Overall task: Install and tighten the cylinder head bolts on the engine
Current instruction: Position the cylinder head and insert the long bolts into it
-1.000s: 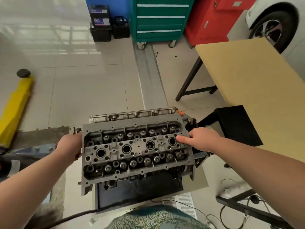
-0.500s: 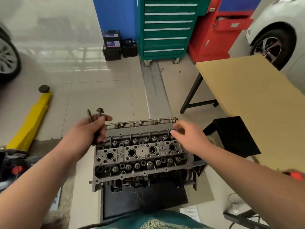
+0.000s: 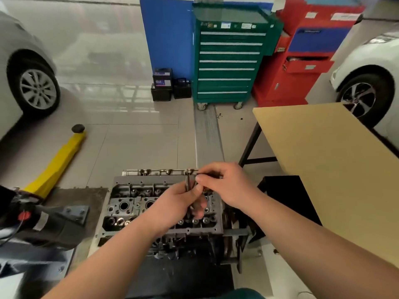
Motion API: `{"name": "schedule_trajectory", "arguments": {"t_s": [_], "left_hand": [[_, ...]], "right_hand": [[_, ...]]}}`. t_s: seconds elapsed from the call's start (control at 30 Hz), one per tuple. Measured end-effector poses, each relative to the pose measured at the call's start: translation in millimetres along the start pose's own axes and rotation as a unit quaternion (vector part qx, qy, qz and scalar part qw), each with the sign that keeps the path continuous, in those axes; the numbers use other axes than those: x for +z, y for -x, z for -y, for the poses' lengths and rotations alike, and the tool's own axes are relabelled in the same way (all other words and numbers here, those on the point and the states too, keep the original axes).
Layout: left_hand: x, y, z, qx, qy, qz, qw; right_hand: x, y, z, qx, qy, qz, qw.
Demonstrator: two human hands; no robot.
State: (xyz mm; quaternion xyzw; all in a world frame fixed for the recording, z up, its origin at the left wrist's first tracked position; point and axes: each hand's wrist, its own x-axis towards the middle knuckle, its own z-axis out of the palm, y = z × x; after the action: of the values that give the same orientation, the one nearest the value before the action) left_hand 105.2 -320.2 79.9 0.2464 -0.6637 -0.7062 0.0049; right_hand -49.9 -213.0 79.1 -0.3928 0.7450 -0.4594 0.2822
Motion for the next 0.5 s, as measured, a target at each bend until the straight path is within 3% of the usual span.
{"name": "schedule_trajectory", "arguments": {"t_s": [0.13, 0.27, 0.37, 0.5], "left_hand": [[14, -5, 14, -0.05, 0.148, -0.069, 0.985], [5, -7, 38, -0.141, 0.313, -0.193, 0.919], [-2, 2, 54, -0.184, 0.349, -0.226, 0.89], [-8, 18, 69, -0.168, 0.358, -0.234, 0.888]], "right_hand": [[-21, 9, -10, -0.005, -0.072, -0.062, 0.995], [-41, 6, -42, 0.009, -0.1, -0.129, 0.987], [-37, 2, -70, 0.034, -0.05, -0.112, 0.992], [-22, -1, -92, 0.058, 0.015, -0.08, 0.995]]}}
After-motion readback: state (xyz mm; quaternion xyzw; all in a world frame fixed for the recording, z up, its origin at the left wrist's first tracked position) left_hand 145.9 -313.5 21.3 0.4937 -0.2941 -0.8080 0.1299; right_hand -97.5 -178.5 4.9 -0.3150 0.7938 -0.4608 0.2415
